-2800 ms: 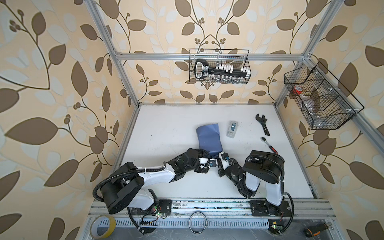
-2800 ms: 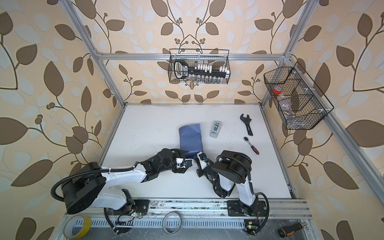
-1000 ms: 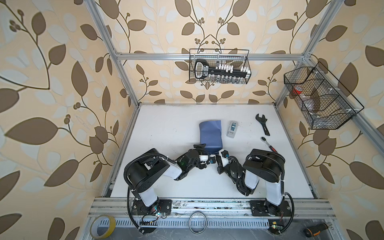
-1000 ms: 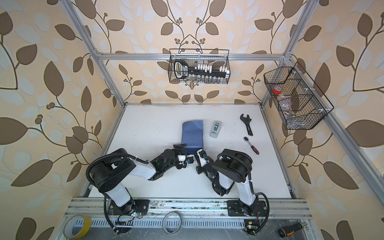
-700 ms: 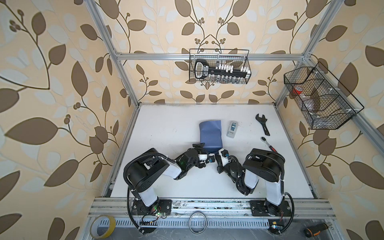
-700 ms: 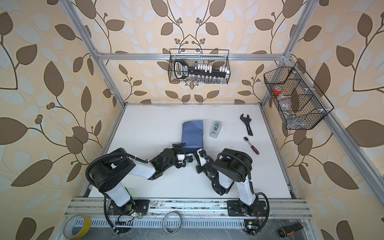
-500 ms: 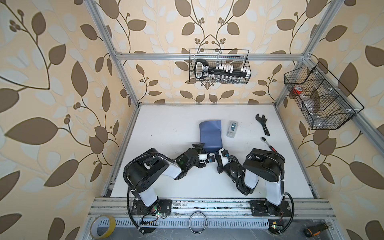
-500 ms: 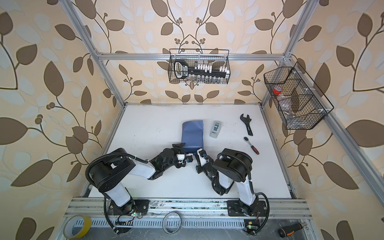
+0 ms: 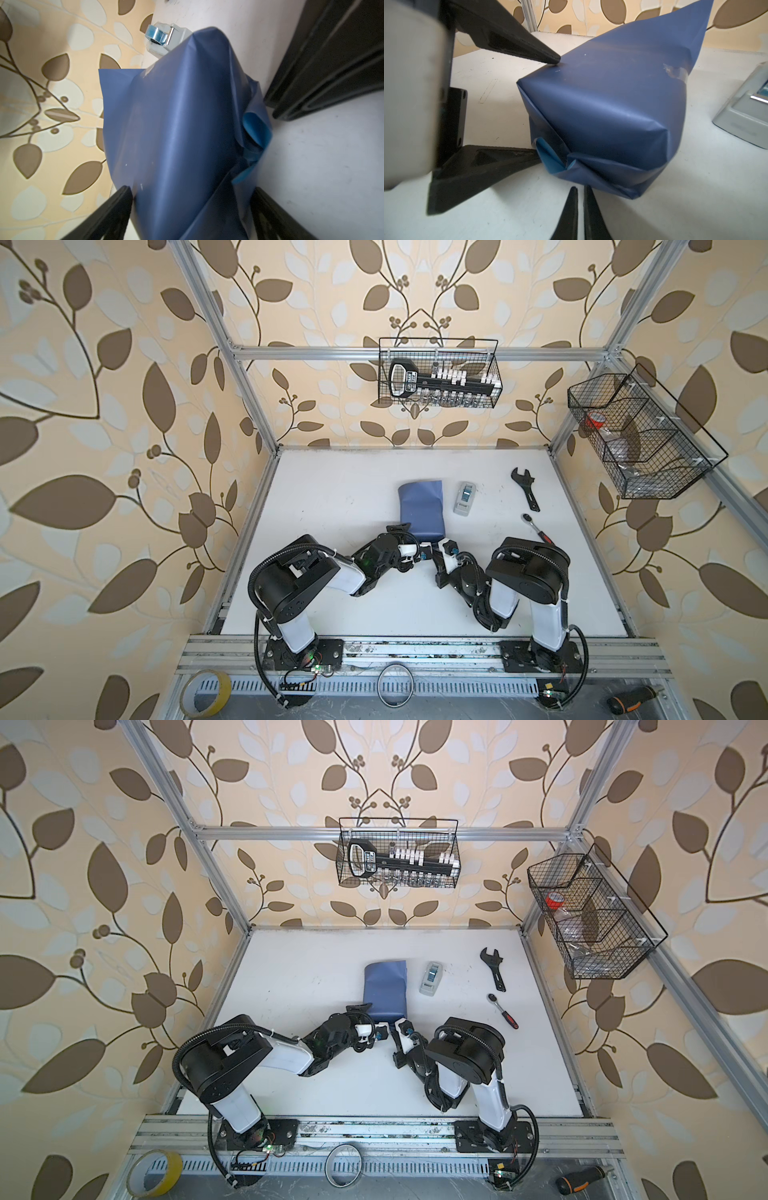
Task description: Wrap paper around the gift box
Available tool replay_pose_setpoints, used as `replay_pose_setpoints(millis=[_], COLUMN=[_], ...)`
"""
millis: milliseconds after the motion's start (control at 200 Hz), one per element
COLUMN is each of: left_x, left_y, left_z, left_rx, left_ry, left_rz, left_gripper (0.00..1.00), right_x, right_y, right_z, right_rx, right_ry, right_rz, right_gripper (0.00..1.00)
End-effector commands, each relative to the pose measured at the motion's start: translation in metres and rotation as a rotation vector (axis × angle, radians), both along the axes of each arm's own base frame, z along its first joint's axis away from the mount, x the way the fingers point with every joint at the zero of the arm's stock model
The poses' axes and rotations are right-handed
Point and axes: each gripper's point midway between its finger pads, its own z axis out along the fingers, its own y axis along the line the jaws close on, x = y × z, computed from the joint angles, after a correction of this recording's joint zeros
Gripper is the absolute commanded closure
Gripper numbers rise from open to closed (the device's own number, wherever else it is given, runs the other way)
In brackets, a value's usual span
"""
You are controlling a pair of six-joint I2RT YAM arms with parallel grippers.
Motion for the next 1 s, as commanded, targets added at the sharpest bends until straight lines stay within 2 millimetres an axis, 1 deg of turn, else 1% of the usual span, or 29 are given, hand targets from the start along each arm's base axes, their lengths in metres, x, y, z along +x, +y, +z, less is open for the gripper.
replay_pose_setpoints(millis=[0,95,250,345,455,550,635,660,710,735,765,875,995], left_x=[0.013,0.014,0.016,0.017,0.017,0.017,0.017,0.017,0.018,0.017,0.017,0.016,0.016], left_y=[0.001,0.002,0.003,0.005,0.005,0.005,0.005,0.005,0.005,0.004,0.005,0.005,0.005], left_z=[0.011,0.010,0.008,0.006,0.005,0.004,0.004,0.003,0.004,0.004,0.005,0.006,0.008], left_rx=[0.034,0.029,0.026,0.027,0.027,0.026,0.026,0.025,0.023,0.022,0.021,0.020,0.016], left_ry=[-0.069,-0.060,-0.053,-0.049,-0.046,-0.041,-0.041,-0.041,-0.040,-0.041,-0.041,-0.042,-0.044], left_rz=[0.006,0.012,0.019,0.025,0.025,0.025,0.024,0.023,0.023,0.023,0.023,0.021,0.020], left_gripper=[0.15,0.21,0.24,0.26,0.27,0.29,0.29,0.29,0.29,0.29,0.29,0.29,0.29], right_x=[-0.002,-0.002,-0.005,-0.005,-0.005,-0.005,-0.003,-0.003,-0.001,0.001,0.002,0.009,0.016], right_y=[-0.005,-0.008,-0.013,-0.016,-0.023,-0.028,-0.032,-0.033,-0.032,-0.032,-0.031,-0.031,-0.028], right_z=[0.004,0.008,0.014,0.015,0.017,0.017,0.014,0.013,0.010,0.010,0.009,0.006,0.001], right_rx=[0.007,0.010,0.021,0.028,0.048,0.057,0.064,0.065,0.070,0.073,0.079,0.091,0.090], right_ry=[-0.018,-0.023,-0.030,-0.028,-0.020,-0.013,0.000,0.005,0.014,0.017,0.020,0.029,0.038], right_rz=[-0.006,-0.015,-0.027,-0.038,-0.068,-0.089,-0.106,-0.112,-0.107,-0.107,-0.110,-0.119,-0.114], right_gripper=[0.89,0.88,0.84,0.79,0.69,0.54,0.43,0.41,0.36,0.31,0.26,0.20,0.18])
